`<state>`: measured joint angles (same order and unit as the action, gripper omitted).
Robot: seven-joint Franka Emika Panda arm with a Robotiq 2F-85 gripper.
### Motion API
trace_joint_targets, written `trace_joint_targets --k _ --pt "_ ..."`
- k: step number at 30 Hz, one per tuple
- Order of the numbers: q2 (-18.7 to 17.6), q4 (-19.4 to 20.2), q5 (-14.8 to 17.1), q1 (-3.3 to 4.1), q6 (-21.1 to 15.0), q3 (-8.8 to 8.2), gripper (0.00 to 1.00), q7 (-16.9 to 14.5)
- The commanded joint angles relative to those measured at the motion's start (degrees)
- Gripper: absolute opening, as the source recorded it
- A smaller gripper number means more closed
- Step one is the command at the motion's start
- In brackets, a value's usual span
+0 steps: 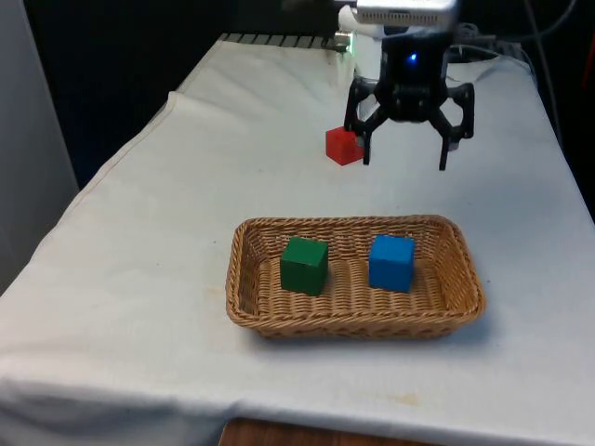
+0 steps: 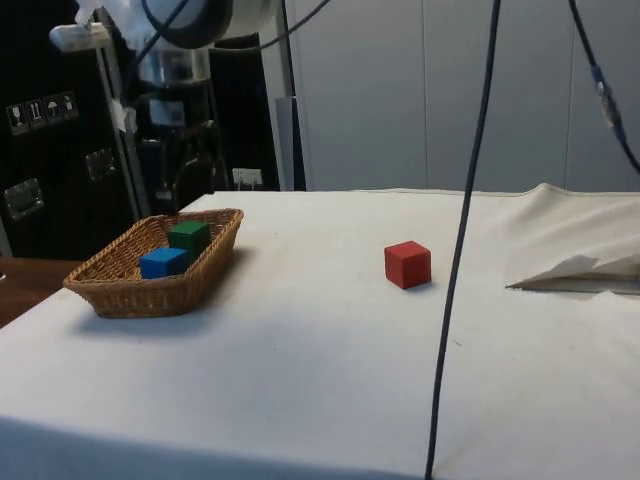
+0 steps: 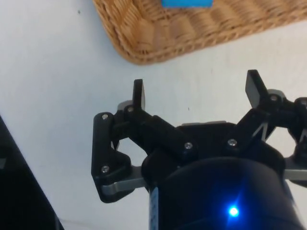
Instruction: Pick up exactly two blocks and place them into the basket.
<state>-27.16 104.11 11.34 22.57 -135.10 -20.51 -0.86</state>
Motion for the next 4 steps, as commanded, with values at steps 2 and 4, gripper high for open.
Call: trace_joint_targets --k 2,4 --pt "1.5 2.1 -1.1 0.63 -0.8 -0.40 1.00 0.9" --pt "1.7 1.9 -1.0 0.06 -0.1 0.17 1.00 0.5"
